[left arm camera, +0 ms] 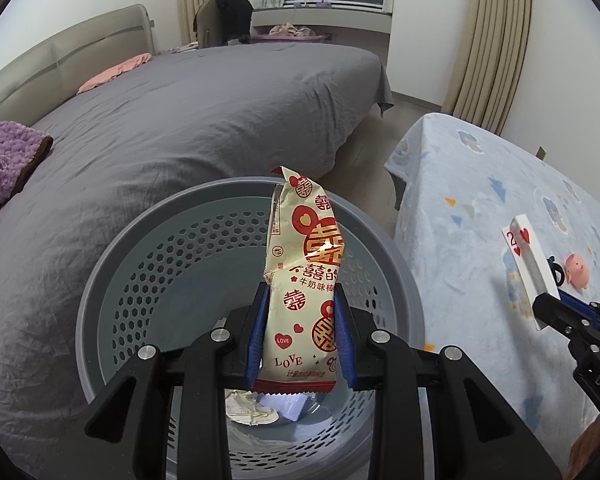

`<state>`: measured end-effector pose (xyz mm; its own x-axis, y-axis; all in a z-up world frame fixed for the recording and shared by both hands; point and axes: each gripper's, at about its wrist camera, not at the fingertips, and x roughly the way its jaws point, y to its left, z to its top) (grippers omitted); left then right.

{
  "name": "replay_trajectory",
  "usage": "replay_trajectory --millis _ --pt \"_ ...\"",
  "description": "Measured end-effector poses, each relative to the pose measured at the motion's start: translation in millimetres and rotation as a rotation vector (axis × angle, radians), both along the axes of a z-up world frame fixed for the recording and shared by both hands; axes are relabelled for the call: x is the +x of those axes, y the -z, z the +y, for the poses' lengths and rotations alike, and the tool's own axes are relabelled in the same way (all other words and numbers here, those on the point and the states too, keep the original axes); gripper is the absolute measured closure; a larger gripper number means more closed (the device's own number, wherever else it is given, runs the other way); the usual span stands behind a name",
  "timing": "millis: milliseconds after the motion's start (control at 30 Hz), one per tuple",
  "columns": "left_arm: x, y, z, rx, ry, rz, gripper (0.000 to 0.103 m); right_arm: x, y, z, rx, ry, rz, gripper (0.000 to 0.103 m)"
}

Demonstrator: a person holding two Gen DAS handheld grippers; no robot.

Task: Collect trash
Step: 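Grasp the playing card with the right tool while the left tool carries the wrapper to the basket, then bring the card over the basket and release both tools' items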

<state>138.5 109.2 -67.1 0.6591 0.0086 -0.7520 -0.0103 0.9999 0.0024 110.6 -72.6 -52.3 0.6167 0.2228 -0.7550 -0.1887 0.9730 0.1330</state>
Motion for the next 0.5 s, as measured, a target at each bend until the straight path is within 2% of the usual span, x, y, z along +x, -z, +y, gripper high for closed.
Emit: replay_trajectory --millis 500 --pt "-11 -3 57 -0.014 -0.078 0.005 0.073 23 -17 79 0.053 -0.128 -0.025 0.088"
